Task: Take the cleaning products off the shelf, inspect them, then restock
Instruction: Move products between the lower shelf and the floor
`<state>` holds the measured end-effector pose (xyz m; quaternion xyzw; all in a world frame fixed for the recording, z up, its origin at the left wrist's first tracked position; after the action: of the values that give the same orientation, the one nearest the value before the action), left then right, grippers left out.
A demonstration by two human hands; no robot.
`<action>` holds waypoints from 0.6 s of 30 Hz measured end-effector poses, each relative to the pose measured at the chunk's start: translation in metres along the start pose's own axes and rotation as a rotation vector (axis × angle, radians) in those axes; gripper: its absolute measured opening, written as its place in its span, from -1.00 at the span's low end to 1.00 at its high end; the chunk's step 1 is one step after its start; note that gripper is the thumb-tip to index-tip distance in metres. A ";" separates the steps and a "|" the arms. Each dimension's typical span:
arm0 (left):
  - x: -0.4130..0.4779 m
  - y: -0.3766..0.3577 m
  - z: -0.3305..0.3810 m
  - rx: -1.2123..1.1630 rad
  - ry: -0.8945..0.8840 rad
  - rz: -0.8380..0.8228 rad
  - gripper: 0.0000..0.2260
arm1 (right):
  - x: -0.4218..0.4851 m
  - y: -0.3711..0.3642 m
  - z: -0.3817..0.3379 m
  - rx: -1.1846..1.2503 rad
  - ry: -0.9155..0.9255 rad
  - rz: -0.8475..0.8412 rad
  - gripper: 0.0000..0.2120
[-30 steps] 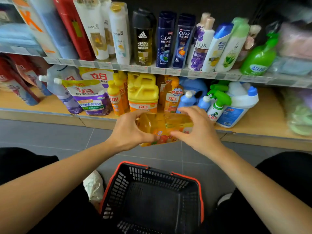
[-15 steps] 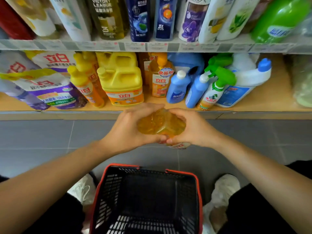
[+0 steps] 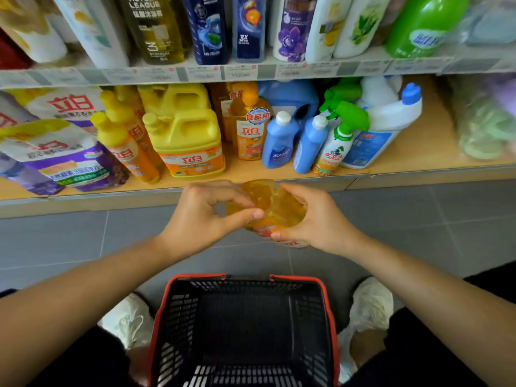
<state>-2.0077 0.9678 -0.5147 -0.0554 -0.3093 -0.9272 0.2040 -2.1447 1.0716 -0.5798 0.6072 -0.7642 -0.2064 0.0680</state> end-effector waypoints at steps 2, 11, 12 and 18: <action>-0.005 0.001 -0.008 0.018 0.115 0.044 -0.66 | -0.005 -0.003 -0.006 -0.041 0.019 0.013 -0.25; -0.035 -0.010 -0.041 -0.451 0.505 0.088 -0.67 | -0.022 -0.017 -0.027 -0.088 0.080 0.014 -0.18; -0.038 -0.007 -0.041 -0.494 0.503 0.109 -0.73 | -0.023 -0.018 -0.027 -0.079 0.081 0.007 -0.17; -0.052 0.002 -0.035 -0.594 0.462 0.115 -0.70 | -0.018 -0.022 -0.032 0.011 0.099 -0.014 -0.20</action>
<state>-1.9583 0.9635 -0.5533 0.0813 0.0309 -0.9515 0.2950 -2.1087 1.0777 -0.5566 0.6222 -0.7569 -0.1724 0.1008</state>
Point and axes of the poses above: each hand's wrist, its own x-axis towards the middle knuckle, its own y-axis out of the back of the hand, z = x × y, the point moved 10 cm from there along x, towards the middle knuckle, and after that the axes turned 8 degrees about -z, right-handed, at the moved point
